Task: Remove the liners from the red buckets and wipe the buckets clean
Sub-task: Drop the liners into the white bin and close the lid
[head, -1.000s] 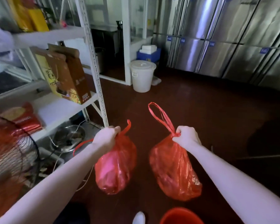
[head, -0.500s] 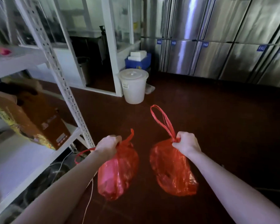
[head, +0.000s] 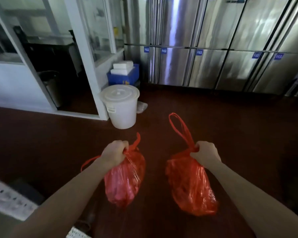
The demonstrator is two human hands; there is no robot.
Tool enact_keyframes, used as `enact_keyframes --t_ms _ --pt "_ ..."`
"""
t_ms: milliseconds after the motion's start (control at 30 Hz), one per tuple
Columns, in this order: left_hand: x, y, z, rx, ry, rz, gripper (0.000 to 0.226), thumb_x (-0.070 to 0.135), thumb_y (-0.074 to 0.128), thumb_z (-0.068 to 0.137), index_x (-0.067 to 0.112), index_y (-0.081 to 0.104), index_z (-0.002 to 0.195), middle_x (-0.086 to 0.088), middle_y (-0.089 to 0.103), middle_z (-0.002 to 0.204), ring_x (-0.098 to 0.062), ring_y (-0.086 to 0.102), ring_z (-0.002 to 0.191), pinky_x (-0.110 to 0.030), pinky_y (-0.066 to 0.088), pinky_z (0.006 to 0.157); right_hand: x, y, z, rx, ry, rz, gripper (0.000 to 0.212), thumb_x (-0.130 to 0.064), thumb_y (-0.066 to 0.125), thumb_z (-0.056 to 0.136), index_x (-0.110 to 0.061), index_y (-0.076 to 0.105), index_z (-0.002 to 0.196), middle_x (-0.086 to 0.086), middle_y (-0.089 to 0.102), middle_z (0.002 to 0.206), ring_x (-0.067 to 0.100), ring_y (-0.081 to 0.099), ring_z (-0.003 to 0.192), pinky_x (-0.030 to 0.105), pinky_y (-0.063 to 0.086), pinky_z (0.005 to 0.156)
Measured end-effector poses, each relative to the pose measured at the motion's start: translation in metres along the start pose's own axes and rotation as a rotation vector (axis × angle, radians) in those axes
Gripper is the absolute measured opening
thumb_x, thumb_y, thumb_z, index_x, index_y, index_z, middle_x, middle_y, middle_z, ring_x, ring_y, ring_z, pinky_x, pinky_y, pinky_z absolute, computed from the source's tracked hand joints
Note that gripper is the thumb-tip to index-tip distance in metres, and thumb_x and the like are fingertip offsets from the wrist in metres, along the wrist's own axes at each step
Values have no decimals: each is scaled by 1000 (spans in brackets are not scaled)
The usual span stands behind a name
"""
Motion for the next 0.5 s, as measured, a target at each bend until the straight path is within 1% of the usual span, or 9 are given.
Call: enact_keyframes --t_ms 100,200,367,500 --pt "-18 -12 81 57 23 -24 11 8 63 80 18 60 82 1 59 85 -20 60 80 -36 50 71 -8 -2 73 35 49 50 13 -23 72 72 -21 60 76 -4 61 76 12 58 66 26 46 54" --pt "-37 -17 168 86 25 -52 11 7 64 79 18 60 81 2 61 84 -19 59 78 -35 50 72 -14 3 156 49 91 101 13 -22 73 74 -22 60 75 -5 61 72 9 58 61 21 39 44" --pt "-52 -8 313 68 62 -21 9 5 66 78 12 61 82 -3 63 80 -21 60 75 -36 50 69 -27 21 303 32 86 143 12 -23 72 73 -21 60 74 -6 60 73 8 58 61 22 38 44" --pt "-64 -4 417 6 48 1 9 5 65 76 10 61 83 -5 63 80 -23 59 75 -37 50 70 -33 26 409 7 122 182 11 -21 72 71 -19 62 73 -5 61 71 9 57 59 20 37 43"
Point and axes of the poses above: each hand's wrist, its own z-axis towards the middle knuckle, its own y-axis out of the palm, x = y × z, the point moved 8 cm from there along z, towards the middle knuckle
